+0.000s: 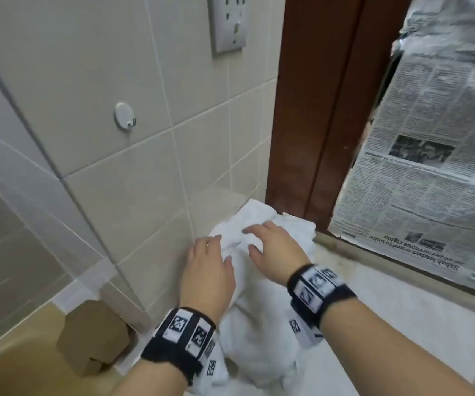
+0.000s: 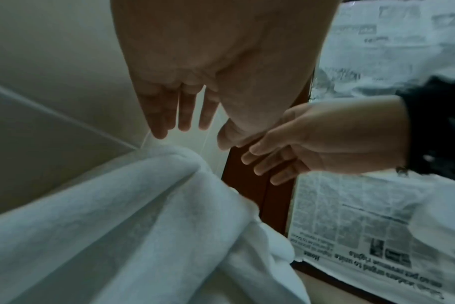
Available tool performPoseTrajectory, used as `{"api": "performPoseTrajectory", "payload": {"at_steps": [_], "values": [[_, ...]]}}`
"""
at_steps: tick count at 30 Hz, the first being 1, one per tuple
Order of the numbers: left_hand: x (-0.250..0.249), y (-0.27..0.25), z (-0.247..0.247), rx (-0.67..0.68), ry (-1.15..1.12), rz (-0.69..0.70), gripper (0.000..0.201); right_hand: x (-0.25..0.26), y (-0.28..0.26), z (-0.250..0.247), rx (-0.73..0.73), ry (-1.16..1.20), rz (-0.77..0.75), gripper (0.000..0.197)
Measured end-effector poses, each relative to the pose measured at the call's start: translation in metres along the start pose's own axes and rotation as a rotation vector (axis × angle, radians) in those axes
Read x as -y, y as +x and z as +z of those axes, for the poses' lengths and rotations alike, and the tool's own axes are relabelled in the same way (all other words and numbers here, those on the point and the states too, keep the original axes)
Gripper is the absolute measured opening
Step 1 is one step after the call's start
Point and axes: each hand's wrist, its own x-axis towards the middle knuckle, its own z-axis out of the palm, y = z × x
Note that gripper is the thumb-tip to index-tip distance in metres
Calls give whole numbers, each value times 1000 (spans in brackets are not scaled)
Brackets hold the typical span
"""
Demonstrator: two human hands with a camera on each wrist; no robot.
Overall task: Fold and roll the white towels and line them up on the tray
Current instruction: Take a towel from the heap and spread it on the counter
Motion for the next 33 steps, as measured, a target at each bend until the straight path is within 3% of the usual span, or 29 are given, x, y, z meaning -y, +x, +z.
{"api": "performPoseTrajectory", "payload": {"at_steps": [4,8,14,20,23,29,33], "values": [[3,8,10,75,104,-87,41,-1,47,10,133,-113,20,45],[8,7,15,44,29,-203,32,0,67,24,240,-197,-62,29],[6,11,10,20,-47,-211,19,3,81,22,236,-341,-143,16],[0,10,-7,-97,-126,-105,13,14,66,-11,74,-181,-191,12],[-13,9,-31,-124,-295,-34,9,23,46,-40,30,-34,-156,13],[-35,-6,-80,-14,-535,34,8,42,-18,-108,-28,141,-79,15],[-55,-21,-104,57,-388,273,3,41,-74,-154,-11,171,-84,16]]}}
